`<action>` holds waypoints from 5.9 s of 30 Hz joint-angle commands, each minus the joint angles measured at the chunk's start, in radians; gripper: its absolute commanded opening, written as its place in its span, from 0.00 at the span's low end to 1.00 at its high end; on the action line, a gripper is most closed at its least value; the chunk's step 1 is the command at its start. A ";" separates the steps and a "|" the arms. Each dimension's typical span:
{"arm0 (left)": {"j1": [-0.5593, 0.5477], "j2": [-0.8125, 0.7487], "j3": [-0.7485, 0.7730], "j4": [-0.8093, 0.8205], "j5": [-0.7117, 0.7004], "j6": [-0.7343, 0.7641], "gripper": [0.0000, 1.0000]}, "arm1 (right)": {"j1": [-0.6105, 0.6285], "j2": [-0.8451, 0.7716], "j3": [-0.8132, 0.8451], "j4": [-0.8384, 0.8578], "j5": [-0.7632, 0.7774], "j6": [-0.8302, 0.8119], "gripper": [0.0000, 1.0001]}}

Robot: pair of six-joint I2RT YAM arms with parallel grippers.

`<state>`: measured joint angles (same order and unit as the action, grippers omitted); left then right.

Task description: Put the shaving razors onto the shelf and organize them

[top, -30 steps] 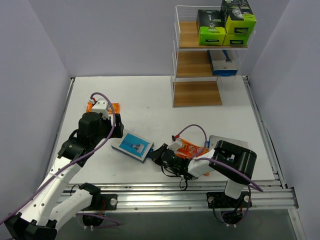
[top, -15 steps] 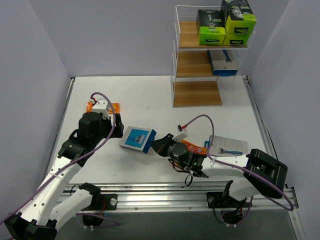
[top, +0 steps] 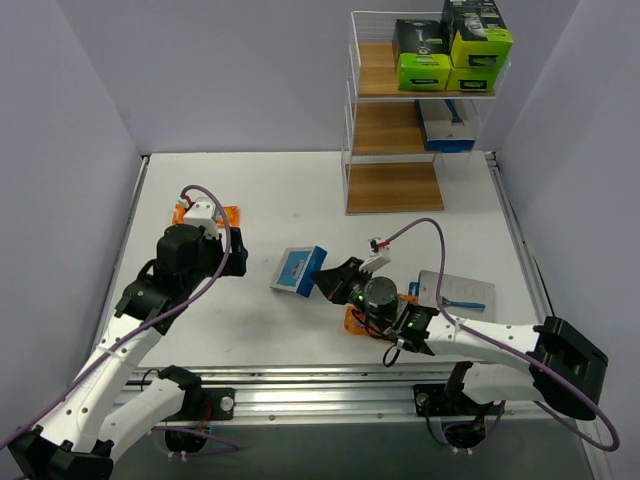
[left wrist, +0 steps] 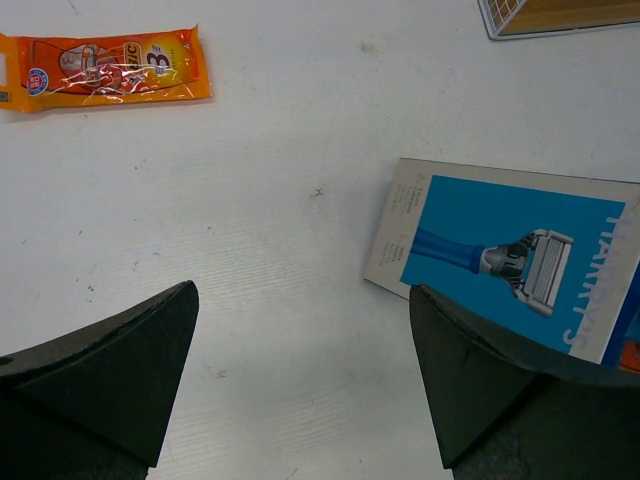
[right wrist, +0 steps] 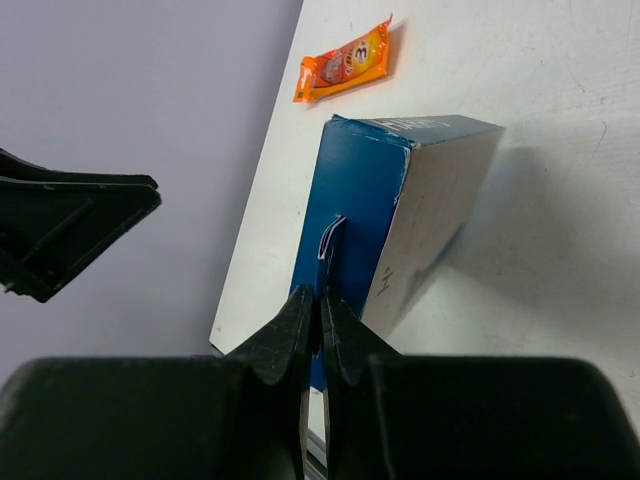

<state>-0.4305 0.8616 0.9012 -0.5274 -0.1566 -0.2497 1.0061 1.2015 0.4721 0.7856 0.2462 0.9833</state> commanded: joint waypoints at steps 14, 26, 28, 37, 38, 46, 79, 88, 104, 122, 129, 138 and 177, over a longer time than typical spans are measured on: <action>-0.008 -0.021 0.021 0.033 -0.008 0.012 0.96 | -0.113 -0.356 0.079 -0.252 0.185 -0.138 0.00; -0.008 -0.019 0.022 0.033 -0.001 0.010 0.95 | -0.210 -0.464 0.226 -0.385 0.292 -0.233 0.00; -0.008 -0.019 0.022 0.033 0.000 0.010 0.95 | -0.236 -0.464 0.263 -0.399 0.297 -0.244 0.00; -0.008 -0.018 0.022 0.035 0.008 0.009 0.96 | -0.326 -0.379 0.430 -0.349 0.249 -0.321 0.00; -0.008 -0.018 0.022 0.035 0.008 0.009 0.95 | -0.348 -0.366 0.445 -0.335 0.223 -0.322 0.00; -0.008 -0.018 0.021 0.037 0.008 0.009 0.95 | -0.446 -0.234 0.554 -0.246 0.096 -0.310 0.00; -0.008 0.002 0.024 0.040 0.014 0.009 0.96 | -0.630 0.018 0.671 0.012 -0.174 -0.189 0.00; -0.008 0.011 0.024 0.041 0.017 0.009 0.95 | -0.643 0.067 0.643 0.136 -0.176 -0.156 0.00; -0.008 0.017 0.024 0.044 0.031 0.009 0.95 | -0.646 0.113 0.583 0.251 -0.150 -0.135 0.00; -0.010 0.019 0.022 0.046 0.042 0.007 0.96 | -0.675 0.060 0.415 0.290 -0.076 -0.064 0.00; -0.010 0.020 0.022 0.046 0.045 0.006 0.96 | -0.675 0.009 0.310 0.256 0.010 -0.009 0.00; -0.010 0.024 0.022 0.046 0.043 0.006 0.95 | -0.658 -0.011 0.229 0.207 0.116 0.040 0.00; -0.010 0.068 0.027 0.047 0.045 0.004 0.96 | -0.480 0.263 0.310 0.346 0.591 0.239 0.00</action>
<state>-0.4335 0.9241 0.9012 -0.5270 -0.1223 -0.2501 0.5247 1.4570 0.7315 1.0664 0.7536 1.2095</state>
